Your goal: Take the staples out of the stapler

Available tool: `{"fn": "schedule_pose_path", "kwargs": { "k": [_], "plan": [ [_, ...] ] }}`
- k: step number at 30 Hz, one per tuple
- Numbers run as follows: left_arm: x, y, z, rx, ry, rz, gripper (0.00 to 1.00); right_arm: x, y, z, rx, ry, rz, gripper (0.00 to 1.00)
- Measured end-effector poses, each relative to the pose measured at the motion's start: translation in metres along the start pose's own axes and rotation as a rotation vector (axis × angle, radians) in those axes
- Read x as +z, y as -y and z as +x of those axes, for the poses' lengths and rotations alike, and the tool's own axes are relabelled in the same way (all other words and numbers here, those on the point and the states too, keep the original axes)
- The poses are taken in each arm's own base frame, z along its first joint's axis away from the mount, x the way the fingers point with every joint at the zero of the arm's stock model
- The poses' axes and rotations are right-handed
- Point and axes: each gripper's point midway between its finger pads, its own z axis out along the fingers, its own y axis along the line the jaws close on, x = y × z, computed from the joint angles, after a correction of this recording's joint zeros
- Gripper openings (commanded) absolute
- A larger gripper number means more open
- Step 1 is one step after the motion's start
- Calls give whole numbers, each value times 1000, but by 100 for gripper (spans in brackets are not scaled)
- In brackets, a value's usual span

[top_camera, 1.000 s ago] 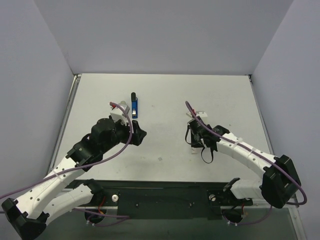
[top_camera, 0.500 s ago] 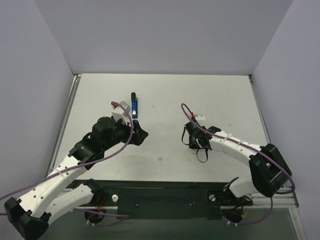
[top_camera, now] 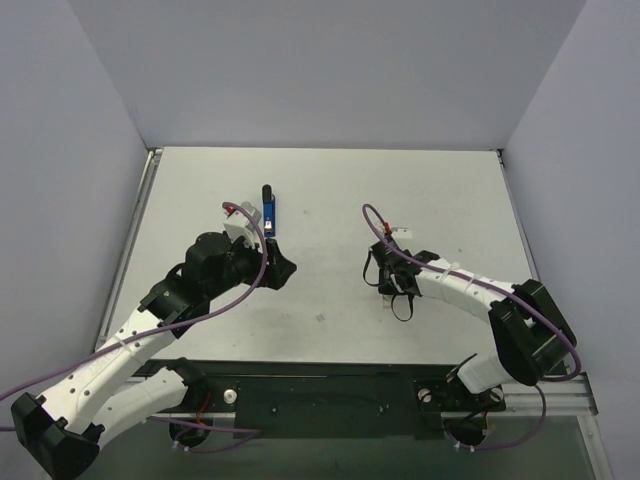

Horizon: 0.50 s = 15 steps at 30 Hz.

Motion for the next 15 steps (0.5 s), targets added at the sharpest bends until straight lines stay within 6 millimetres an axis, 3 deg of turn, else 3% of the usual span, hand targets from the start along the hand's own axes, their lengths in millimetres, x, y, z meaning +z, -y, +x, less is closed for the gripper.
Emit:
{"fn": "schedule_pose_path", "kwargs": {
  "k": [15],
  "plan": [
    [1, 0, 0, -10, -4, 1, 90, 3, -1, 1, -1, -4, 2, 6]
  ]
}}
